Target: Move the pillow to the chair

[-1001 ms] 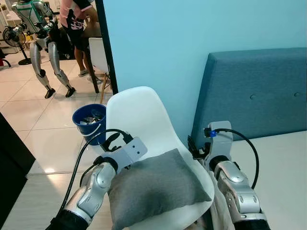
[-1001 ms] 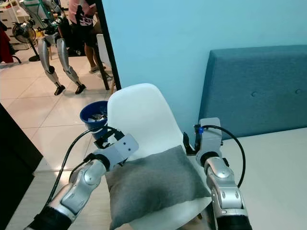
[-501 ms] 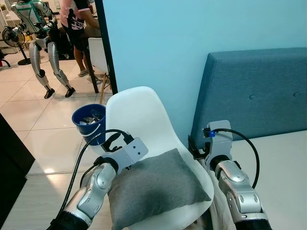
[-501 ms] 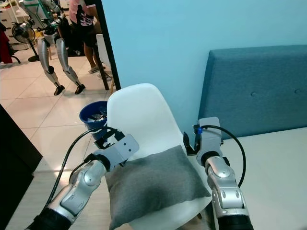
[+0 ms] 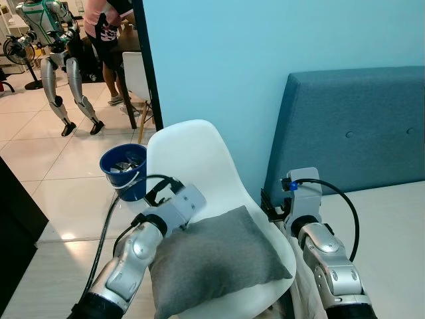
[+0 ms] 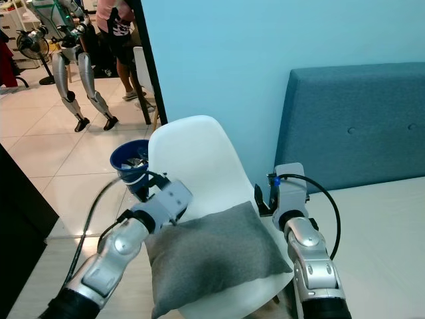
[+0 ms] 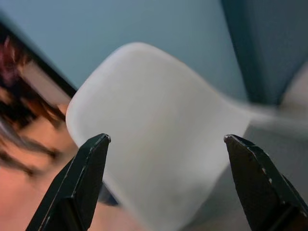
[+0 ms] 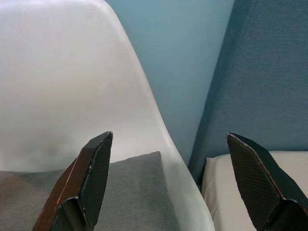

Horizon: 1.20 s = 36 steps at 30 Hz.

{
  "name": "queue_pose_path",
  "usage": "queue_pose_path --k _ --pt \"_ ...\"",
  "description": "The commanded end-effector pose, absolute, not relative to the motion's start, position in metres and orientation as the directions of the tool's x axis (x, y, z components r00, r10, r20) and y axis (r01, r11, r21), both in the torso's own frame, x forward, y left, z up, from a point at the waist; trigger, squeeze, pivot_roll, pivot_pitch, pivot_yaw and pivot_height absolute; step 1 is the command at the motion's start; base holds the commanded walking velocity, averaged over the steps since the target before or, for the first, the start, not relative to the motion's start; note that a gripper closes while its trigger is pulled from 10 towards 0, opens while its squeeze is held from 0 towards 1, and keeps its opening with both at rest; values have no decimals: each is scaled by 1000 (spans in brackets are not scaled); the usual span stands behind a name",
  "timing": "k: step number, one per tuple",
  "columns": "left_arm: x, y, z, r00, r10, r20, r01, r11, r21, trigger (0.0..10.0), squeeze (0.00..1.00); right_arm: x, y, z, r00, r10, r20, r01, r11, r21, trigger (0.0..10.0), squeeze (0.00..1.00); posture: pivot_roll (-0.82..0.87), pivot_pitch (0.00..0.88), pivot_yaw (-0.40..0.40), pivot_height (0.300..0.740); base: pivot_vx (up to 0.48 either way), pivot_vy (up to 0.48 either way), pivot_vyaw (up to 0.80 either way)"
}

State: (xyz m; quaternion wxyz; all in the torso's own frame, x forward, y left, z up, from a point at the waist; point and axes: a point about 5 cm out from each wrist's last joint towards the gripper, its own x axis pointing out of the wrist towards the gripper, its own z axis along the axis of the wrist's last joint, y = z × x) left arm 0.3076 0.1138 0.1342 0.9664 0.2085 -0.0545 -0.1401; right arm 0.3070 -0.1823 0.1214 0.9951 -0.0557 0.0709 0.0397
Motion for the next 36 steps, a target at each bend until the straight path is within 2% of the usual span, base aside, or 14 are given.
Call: queue_pose_path --k 1,3,4,6,7,9,10,11,15,20,30,36 --pt "312 133 139 975 -218 46 202 951 235 10000 0 309 -183 121 985 70 -161 -85 992 -93 10000 0 -47 0 -12 740 0 0 0" --pt "317 148 148 981 -176 80 175 984 28 10000 0 310 -184 120 984 69 -162 -85 992 -91 10000 0 -49 0 -11 740 0 0 0" --pt "317 148 148 981 -176 80 175 984 28 10000 0 310 -184 120 984 69 -162 -85 992 -91 10000 0 -49 0 -11 740 0 0 0" --pt "320 162 146 994 -91 62 98 989 -114 10000 0 310 -184 121 985 67 -158 -82 993 -89 10000 0 -52 0 -10 740 0 0 0" --pt "320 162 146 994 -91 62 98 989 -114 10000 0 310 -184 121 985 67 -158 -82 993 -89 10000 0 -52 0 -10 740 0 0 0" --pt "318 169 136 999 -53 4 52 960 -277 10000 0 310 -184 123 986 72 -148 -85 993 -80 10000 0 -57 0 2 740 0 0 0" --pt "318 169 136 999 -53 4 52 960 -277 10000 0 310 -184 123 986 72 -148 -85 993 -80 10000 0 -57 0 2 740 0 0 0" --pt "313 169 123 997 -46 -61 23 942 -335 10000 0 309 -183 124 987 79 -137 -88 994 -61 10000 0 -57 0 2 740 0 0 0" --pt "306 162 125 998 -70 -2 67 963 -260 10000 0 308 -180 127 988 106 -114 -112 993 -47 10000 0 -55 0 0 740 0 0 0" --pt "311 159 133 996 -83 30 88 958 -273 10000 0 307 -172 131 986 143 -90 -148 988 -53 10000 0 -50 0 0 740 0 0 0" --pt "318 153 131 996 -91 -24 83 972 -219 10000 0 309 -174 126 984 144 -103 -144 990 12 10000 0 -50 0 -5 740 0 0 0" --pt "321 149 127 994 -106 -35 97 976 -193 10000 0 311 -175 124 980 167 -107 -165 986 26 10000 0 -56 0 -10 740 -462 0 0"
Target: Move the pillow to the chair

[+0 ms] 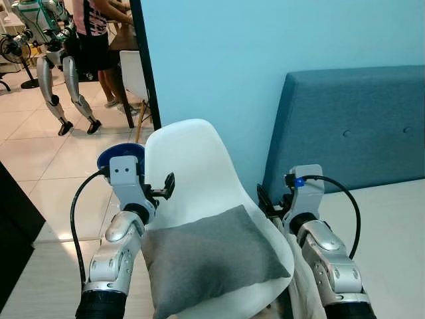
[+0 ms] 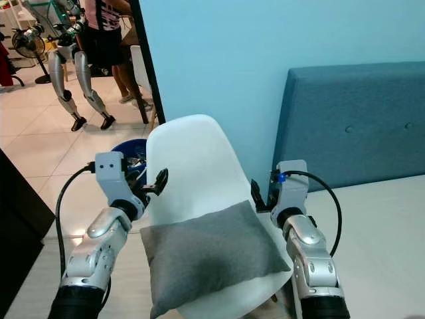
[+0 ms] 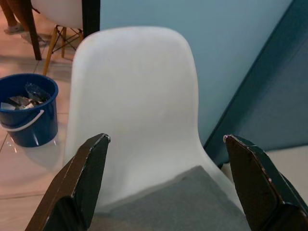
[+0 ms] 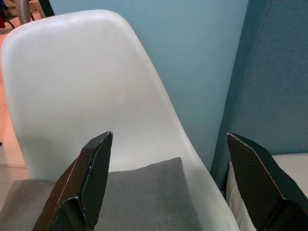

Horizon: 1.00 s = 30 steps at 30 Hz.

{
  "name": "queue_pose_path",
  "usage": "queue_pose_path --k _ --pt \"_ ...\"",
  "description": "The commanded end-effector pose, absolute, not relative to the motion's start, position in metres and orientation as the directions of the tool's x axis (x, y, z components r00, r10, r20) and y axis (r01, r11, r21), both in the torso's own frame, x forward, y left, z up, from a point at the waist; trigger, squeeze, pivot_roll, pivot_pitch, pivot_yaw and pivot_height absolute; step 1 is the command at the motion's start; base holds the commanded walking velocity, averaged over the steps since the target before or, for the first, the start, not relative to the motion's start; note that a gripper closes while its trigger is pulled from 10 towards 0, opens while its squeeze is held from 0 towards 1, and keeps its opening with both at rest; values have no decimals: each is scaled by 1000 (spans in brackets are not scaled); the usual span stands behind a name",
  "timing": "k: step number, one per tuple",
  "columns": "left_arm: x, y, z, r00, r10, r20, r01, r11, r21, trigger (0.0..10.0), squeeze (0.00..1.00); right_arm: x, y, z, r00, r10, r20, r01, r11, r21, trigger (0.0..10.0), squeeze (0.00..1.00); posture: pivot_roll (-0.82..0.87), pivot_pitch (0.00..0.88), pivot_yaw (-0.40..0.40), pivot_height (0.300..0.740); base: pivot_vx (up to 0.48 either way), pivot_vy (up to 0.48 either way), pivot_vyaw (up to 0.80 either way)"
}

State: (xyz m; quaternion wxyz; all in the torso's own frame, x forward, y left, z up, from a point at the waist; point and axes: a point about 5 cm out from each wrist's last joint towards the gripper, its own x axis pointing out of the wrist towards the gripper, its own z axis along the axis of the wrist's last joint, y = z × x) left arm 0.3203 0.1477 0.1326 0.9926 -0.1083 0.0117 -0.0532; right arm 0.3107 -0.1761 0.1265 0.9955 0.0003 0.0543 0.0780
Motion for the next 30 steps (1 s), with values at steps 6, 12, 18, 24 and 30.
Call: queue_pose_path --k 6,12,18,24,30 --pt "322 148 126 993 -108 -38 99 977 -189 10000 0 311 -175 122 980 164 -113 -162 986 26 10000 0 -55 0 -10 740 -450 0 0" --pt "321 148 125 993 -107 -42 98 977 -188 10000 0 311 -175 121 979 167 -121 -164 986 30 10000 0 -57 0 -11 740 -381 0 -93" --pt "322 148 125 993 -109 -41 100 977 -187 10000 0 311 -176 120 977 167 -129 -166 986 24 10000 0 -60 0 -11 740 -373 0 -720" --pt "322 147 125 993 -112 -41 102 977 -187 10000 0 311 -177 120 978 166 -130 -164 986 20 10000 0 -61 0 -10 740 -355 0 -769" --pt "322 147 126 993 -114 -39 105 974 -200 10000 0 311 -177 120 977 165 -134 -165 986 13 10000 0 -64 0 -12 740 -313 0 -770"
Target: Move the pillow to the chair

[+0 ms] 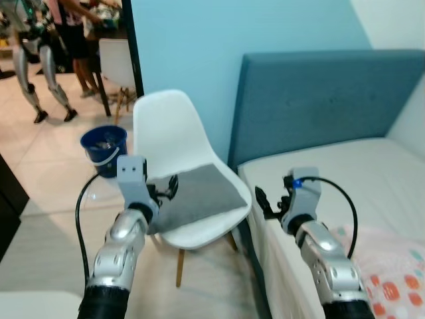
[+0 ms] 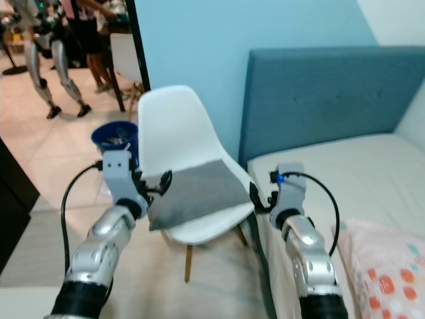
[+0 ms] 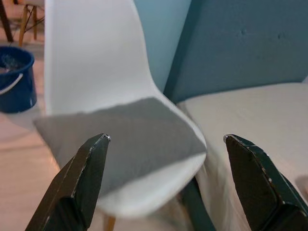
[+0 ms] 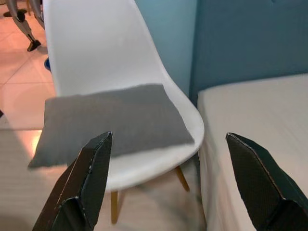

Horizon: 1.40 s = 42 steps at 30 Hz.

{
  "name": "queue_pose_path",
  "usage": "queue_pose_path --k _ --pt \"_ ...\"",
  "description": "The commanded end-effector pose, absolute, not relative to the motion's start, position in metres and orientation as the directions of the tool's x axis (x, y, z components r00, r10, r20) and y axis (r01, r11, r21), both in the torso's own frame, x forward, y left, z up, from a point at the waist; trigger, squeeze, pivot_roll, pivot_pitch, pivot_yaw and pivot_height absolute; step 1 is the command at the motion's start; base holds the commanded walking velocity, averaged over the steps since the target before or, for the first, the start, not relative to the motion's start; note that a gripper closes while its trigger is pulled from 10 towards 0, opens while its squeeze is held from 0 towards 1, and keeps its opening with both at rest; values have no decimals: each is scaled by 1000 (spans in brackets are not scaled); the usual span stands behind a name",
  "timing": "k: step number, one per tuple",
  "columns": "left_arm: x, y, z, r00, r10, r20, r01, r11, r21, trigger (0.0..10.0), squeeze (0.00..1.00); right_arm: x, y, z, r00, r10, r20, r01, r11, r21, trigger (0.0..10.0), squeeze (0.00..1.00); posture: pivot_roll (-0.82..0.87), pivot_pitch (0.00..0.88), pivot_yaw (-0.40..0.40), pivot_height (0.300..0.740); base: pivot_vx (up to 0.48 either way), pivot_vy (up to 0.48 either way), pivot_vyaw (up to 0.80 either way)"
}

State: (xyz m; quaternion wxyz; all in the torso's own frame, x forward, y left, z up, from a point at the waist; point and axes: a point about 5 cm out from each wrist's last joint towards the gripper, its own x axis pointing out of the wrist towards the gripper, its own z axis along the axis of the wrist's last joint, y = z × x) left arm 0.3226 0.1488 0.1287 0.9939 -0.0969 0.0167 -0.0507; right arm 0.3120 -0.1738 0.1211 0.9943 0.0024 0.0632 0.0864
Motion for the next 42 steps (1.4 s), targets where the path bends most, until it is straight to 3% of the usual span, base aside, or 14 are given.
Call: queue_pose_path --k 1,27,42 --pt "322 147 126 993 -114 -39 105 974 -200 10000 0 311 -177 120 977 165 -134 -165 986 13 10000 0 -64 0 -12 740 -262 0 -775" --pt "323 145 133 972 -235 9 226 924 -308 10000 0 314 -179 120 978 146 -150 -148 989 1 10000 0 -72 0 -19 740 0 0 -769" --pt "324 154 134 979 -199 42 202 923 -327 10000 0 315 -198 119 980 60 -188 -45 995 85 10000 0 -72 0 -20 740 0 0 -769"
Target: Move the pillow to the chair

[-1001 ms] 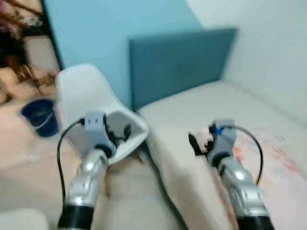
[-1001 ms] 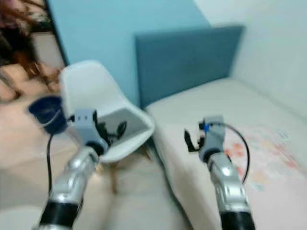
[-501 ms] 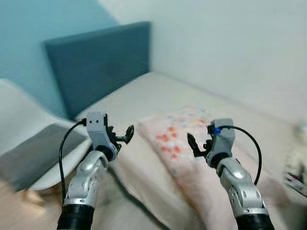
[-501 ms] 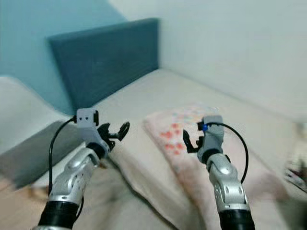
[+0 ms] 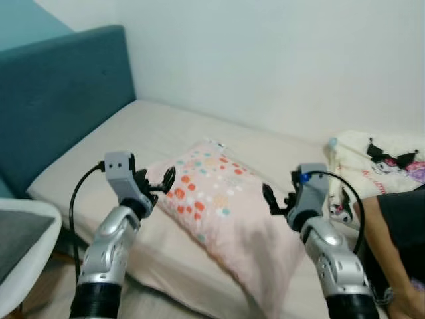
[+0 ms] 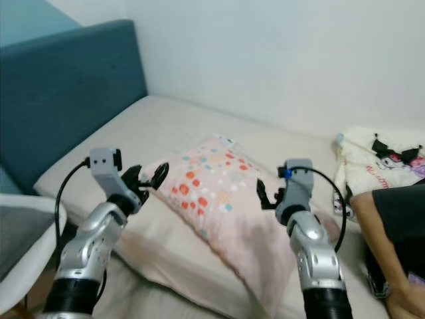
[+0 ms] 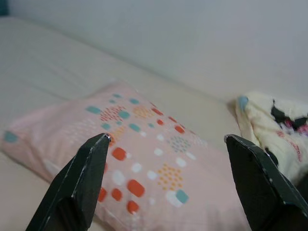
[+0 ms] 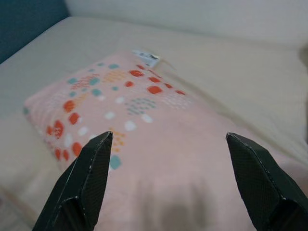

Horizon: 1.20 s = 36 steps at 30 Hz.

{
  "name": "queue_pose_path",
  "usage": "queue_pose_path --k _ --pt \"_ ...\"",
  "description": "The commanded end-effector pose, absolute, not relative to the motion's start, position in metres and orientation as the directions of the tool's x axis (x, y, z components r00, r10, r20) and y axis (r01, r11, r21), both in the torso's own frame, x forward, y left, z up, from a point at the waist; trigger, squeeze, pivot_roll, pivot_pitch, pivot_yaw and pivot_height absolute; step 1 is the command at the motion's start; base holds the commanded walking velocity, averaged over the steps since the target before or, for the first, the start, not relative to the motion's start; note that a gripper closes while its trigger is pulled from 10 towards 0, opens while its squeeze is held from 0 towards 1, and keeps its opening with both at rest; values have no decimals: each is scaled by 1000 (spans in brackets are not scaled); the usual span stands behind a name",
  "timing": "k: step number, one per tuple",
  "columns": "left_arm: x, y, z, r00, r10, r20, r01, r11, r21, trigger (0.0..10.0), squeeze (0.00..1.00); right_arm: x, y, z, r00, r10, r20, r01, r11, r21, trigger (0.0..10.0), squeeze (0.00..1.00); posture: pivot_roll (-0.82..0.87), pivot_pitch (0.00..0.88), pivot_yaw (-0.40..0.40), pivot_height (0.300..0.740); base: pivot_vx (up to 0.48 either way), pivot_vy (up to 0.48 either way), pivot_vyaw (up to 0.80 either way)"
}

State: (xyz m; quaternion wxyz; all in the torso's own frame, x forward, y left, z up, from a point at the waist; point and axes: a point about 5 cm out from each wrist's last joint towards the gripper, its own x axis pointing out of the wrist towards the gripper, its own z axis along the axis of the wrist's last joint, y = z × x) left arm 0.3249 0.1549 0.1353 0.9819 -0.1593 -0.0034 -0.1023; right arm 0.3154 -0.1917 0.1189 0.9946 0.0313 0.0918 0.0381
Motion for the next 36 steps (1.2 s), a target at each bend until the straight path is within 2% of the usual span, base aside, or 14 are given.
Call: queue_pose_path --k 1,10,14,20,22,25,30,36 --pt "324 154 133 979 -199 41 201 923 -329 10000 0 315 -199 119 980 56 -191 -40 995 86 10000 0 -72 0 -20 740 0 0 -769" --pt "323 154 130 981 -189 36 190 920 -342 10000 0 315 -199 118 979 57 -198 -39 995 96 10000 0 -71 0 -17 740 0 0 -769" --pt "324 158 132 988 -148 37 152 934 -325 10000 0 320 -197 131 986 87 -141 -64 985 158 10000 0 -67 0 -16 740 0 0 0" --pt "329 174 138 998 -42 37 50 963 -266 10000 0 326 -202 136 985 76 -158 -47 983 177 10000 0 -70 0 -14 730 0 0 0" --pt "329 174 138 998 -42 37 50 963 -266 10000 0 326 -202 136 985 76 -158 -47 983 177 10000 0 -70 0 -14 730 0 0 0" --pt "331 197 137 998 53 17 -48 978 -205 10000 0 329 -208 135 984 59 -166 -27 981 194 10000 0 -70 0 -13 715 0 0 0" --pt "328 207 134 998 67 4 -66 992 -104 10000 0 329 -209 135 983 60 -171 -22 977 212 10000 0 -71 0 -17 695 0 0 0" --pt "325 210 133 997 71 11 -70 993 -93 10000 0 327 -211 133 983 58 -174 -21 978 205 10000 0 -69 0 -20 680 0 0 0"
